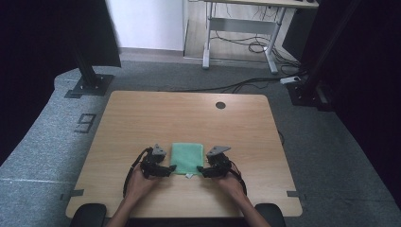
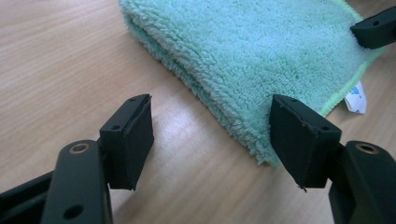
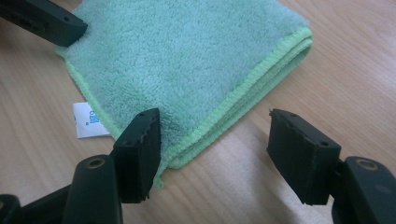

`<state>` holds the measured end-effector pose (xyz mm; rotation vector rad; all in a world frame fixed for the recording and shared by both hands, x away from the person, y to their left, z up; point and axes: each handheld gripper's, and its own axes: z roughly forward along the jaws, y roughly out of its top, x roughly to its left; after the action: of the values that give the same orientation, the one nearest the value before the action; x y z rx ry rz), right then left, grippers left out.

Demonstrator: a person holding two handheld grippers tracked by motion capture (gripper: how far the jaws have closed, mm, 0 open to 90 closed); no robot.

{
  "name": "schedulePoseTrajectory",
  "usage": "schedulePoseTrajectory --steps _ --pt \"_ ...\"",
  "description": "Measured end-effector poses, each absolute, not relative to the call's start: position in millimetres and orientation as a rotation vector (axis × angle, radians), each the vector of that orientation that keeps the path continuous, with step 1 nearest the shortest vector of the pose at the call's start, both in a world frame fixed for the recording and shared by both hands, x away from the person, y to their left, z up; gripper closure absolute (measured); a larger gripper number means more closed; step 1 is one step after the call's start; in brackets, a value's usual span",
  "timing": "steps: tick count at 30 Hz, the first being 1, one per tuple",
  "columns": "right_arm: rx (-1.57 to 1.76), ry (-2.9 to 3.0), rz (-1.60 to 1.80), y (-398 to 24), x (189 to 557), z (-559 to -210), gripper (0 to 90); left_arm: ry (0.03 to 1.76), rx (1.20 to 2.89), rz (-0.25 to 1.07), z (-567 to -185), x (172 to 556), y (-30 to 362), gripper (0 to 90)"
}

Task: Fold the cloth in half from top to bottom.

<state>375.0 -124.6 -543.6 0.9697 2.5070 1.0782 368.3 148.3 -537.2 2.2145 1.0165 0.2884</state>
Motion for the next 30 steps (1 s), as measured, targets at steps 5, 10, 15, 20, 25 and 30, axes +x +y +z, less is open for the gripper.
schedulePoseTrajectory --steps 5,10,15,20,25,30 --pt "0.988 2.499 1.073 -125 381 -544 34.9 1.019 2.208 0.299 -538 377 148 29.3" --pt "0.995 2.492 1.075 -126 388 -544 34.9 1.012 2.21 0.312 -538 383 146 28.0" --pt "1.007 2.483 1.074 -127 393 -544 34.9 1.008 2.214 0.332 -538 391 145 26.8" --pt "1.017 2.476 1.074 -129 399 -544 34.9 1.017 2.203 0.329 -540 398 144 24.8" --pt "1.028 2.472 1.075 -131 406 -545 34.9 1.027 2.183 0.315 -542 406 145 22.7" --pt "1.032 2.464 1.069 -131 413 -545 34.9 1.019 2.179 0.323 -543 413 145 22.0"
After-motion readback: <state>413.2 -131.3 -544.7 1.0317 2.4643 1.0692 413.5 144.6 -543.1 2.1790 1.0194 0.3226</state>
